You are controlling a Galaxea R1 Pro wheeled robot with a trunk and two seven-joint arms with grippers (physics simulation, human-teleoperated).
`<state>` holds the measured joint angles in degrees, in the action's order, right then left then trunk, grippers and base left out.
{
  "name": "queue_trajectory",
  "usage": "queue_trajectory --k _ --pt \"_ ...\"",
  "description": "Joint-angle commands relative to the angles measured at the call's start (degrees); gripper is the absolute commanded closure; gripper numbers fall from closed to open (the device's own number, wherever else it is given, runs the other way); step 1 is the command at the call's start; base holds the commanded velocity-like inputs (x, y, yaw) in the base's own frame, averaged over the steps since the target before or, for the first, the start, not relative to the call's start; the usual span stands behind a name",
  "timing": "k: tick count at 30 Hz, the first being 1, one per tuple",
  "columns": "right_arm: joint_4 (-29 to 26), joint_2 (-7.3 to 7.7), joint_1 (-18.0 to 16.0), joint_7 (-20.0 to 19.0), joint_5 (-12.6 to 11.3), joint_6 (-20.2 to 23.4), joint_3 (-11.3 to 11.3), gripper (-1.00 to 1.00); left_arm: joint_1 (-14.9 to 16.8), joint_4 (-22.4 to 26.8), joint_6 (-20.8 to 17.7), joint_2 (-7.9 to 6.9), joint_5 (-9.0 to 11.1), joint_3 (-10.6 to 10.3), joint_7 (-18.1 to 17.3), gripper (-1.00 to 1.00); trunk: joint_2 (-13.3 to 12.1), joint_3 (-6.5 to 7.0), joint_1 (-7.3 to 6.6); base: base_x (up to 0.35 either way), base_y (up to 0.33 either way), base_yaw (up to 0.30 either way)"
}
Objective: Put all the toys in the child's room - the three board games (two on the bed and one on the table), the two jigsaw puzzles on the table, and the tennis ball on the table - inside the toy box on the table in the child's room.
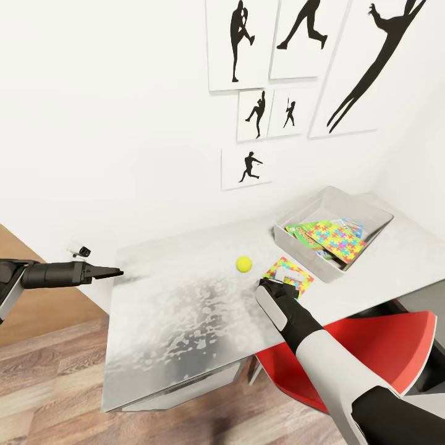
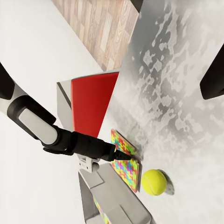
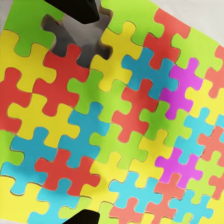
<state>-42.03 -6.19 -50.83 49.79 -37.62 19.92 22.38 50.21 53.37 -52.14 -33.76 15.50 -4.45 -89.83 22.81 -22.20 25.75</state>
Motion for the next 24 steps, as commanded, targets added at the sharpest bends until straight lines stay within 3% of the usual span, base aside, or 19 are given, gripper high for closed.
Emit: queue_trajectory --k 1,24 --pt "-0.1 0.04 -0.1 0.4 -0.3 0.4 0.2 -1.00 0.1 0.0 -0.6 -0.07 0.2 -0.2 -0.2 -1.00 0.1 -0.10 0.03 0.000 0.000 0.000" --pt "-0.1 0.07 -0.1 0.4 -0.3 0.3 0.1 -1.00 0.1 0.0 -0.7 0.05 0.1 -0.2 -0.2 -1.00 0.1 -0.10 0.03 0.000 0.000 0.000"
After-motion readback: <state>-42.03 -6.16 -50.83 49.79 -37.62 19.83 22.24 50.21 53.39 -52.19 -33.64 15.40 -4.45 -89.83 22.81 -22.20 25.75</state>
